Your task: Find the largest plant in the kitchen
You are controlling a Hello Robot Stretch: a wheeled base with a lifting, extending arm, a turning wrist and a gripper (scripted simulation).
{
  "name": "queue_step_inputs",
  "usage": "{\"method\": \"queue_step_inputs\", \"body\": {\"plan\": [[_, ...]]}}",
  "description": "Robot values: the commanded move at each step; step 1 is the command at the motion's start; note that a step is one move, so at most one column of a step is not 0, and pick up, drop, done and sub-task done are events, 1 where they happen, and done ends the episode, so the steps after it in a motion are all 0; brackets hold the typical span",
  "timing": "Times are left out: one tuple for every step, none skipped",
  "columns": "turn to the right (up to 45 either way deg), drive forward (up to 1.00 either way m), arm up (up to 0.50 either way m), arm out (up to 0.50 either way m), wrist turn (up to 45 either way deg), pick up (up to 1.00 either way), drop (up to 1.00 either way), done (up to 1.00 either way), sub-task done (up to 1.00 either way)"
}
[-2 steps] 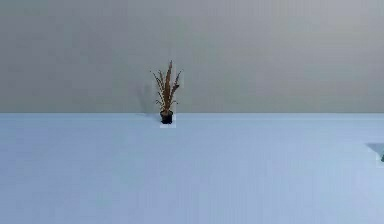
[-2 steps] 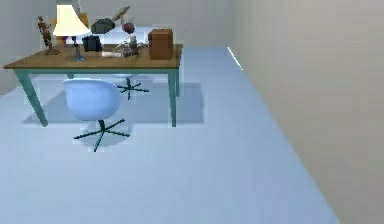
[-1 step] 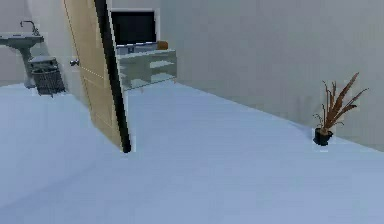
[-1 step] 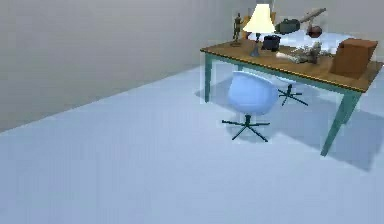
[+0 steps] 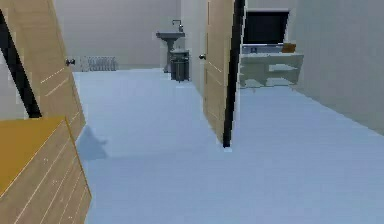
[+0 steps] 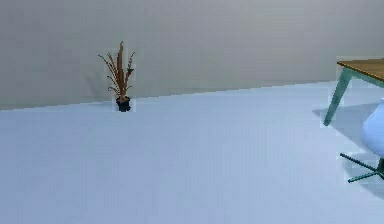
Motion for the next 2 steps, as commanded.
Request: {"method": "queue_step_inputs", "body": {"plan": [[0.0,1.0,0.0,0.0,0.0,0.0,0.0,0.0,0.0],[-3.0,0.0,0.0,0.0,0.0,0.0,0.0,0.0,0.0]]}}
